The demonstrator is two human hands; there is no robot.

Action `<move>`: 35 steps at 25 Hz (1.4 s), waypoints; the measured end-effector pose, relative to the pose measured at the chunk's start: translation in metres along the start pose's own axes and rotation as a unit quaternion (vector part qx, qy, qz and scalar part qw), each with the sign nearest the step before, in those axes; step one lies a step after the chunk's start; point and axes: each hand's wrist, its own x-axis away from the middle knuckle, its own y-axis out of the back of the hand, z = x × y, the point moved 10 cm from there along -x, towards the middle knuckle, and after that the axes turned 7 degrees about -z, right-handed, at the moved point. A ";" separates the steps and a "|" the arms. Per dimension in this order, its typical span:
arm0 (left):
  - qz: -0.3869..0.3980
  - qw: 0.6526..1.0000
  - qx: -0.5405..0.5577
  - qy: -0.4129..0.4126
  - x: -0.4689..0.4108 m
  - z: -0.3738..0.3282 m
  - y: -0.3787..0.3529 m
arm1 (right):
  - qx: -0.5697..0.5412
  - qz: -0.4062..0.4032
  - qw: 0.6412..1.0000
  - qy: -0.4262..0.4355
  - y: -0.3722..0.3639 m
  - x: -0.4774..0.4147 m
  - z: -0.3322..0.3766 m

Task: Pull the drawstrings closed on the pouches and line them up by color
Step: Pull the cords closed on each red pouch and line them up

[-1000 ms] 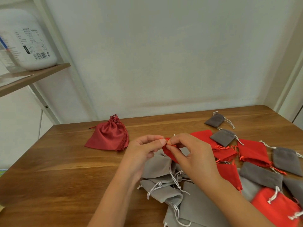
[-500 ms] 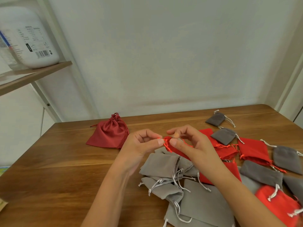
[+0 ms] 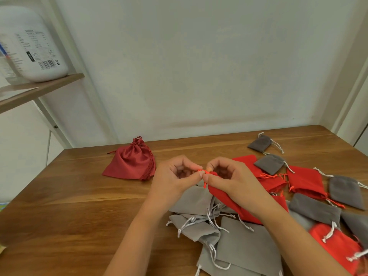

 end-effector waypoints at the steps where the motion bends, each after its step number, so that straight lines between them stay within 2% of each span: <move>1: -0.002 1.000 -0.020 -0.011 0.001 -0.001 -0.001 | 0.010 0.003 1.000 -0.003 0.000 0.000 -0.001; 8: 0.017 0.976 -0.187 -0.112 0.007 -0.020 -0.009 | 0.081 -0.009 0.997 -0.011 0.005 0.001 -0.008; 14: 0.037 0.953 -0.265 -0.142 0.008 -0.024 -0.016 | 0.097 -0.012 0.995 -0.016 0.003 0.001 -0.011; 17: 0.044 0.961 -0.229 -0.149 0.011 -0.029 -0.017 | 0.022 -0.058 0.998 -0.011 0.018 -0.002 -0.006; 20: 0.035 0.965 -0.198 -0.170 0.012 -0.035 -0.014 | -0.141 -0.031 0.988 -0.044 0.012 -0.001 -0.005; 22: 0.029 0.964 -0.191 -0.185 0.011 -0.036 -0.011 | -0.190 -0.026 0.980 -0.054 0.010 -0.001 -0.006; 26: 0.024 0.967 -0.165 -0.194 0.010 -0.039 -0.010 | -0.194 -0.031 0.980 -0.040 0.013 -0.004 -0.003; 31: 0.029 0.992 -0.037 -0.115 0.007 -0.027 -0.005 | -0.199 0.032 0.978 -0.046 0.007 -0.002 -0.002; 35: 0.027 0.995 -0.038 -0.093 0.007 -0.022 -0.005 | -0.153 0.054 0.986 -0.034 0.005 -0.001 0.001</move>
